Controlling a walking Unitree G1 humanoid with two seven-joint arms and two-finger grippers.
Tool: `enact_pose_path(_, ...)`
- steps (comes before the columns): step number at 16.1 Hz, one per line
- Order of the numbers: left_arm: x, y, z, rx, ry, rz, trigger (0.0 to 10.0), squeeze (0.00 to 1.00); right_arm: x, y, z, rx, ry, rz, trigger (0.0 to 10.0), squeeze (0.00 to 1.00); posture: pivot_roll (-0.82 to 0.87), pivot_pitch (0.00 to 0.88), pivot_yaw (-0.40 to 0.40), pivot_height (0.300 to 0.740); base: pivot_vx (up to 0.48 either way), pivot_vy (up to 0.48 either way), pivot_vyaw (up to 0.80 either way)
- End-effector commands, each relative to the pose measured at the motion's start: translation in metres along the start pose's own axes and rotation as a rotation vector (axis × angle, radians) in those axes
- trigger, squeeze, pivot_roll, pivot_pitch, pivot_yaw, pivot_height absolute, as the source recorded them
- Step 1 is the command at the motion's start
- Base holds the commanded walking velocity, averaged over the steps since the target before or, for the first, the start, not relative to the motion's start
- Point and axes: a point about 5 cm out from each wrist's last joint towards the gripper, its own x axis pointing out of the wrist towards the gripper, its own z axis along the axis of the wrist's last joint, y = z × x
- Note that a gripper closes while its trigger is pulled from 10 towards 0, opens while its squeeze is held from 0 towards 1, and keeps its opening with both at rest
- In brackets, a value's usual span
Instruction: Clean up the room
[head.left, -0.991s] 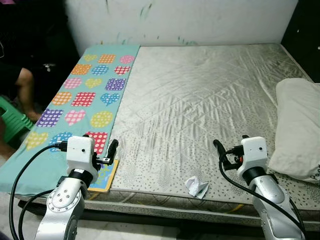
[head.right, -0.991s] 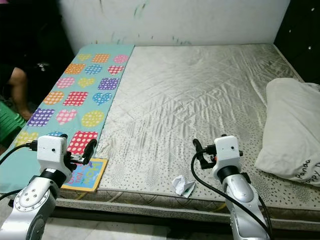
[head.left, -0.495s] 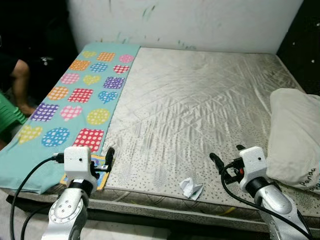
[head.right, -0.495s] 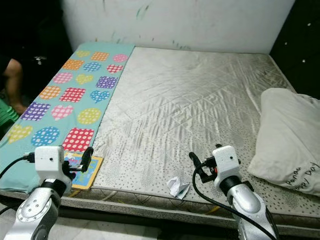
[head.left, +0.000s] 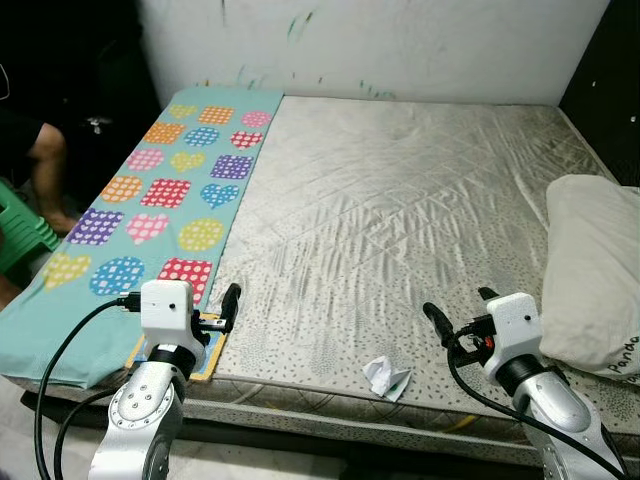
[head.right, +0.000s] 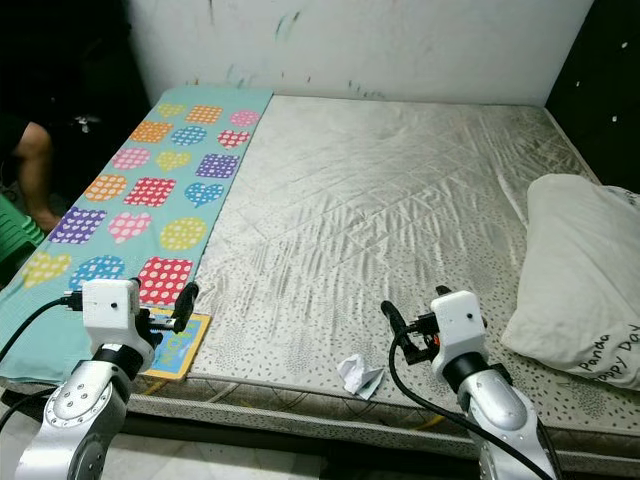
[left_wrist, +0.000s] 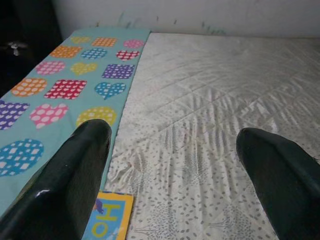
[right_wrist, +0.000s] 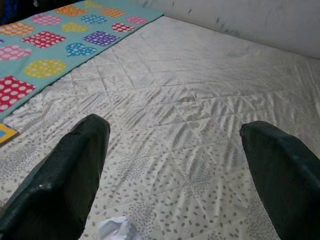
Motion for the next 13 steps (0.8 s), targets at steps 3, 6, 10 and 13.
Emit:
enact_pose_path(3,-0.0002,0.0047,-0.0009,-0.004,0.013,0.014,10.0,0.0,0.0057,-0.0009,0.0079,0.034,-0.016,-0.023,10.0,0.0,-0.25,0.04,0.045,0.74,0.0,0.0,0.0)
enact_pose_path(6,-0.0025,0.0073,-0.0016,-0.003,0.019,0.019,10.0,0.0,0.0047,-0.0036,0.0044,0.062,-0.001,-0.052,10.0,0.0,-0.23,0.041,0.041,0.74,0.0,0.0,-0.53)
enact_pose_path(10,-0.0042,0.0082,-0.0031,-0.003,0.028,0.024,10.0,0.0,0.0074,-0.0015,0.0075,0.06,-0.013,-0.034,10.0,0.0,-0.23,0.04,0.036,0.74,0.0,0.0,-0.8)
enact_pose_path(13,-0.0041,0.0081,-0.0027,-0.002,0.027,0.022,10.0,0.0,0.0096,-0.0005,0.0082,0.058,-0.019,-0.031,10.0,0.0,-0.22,0.037,0.038,0.74,0.0,0.0,-0.17)
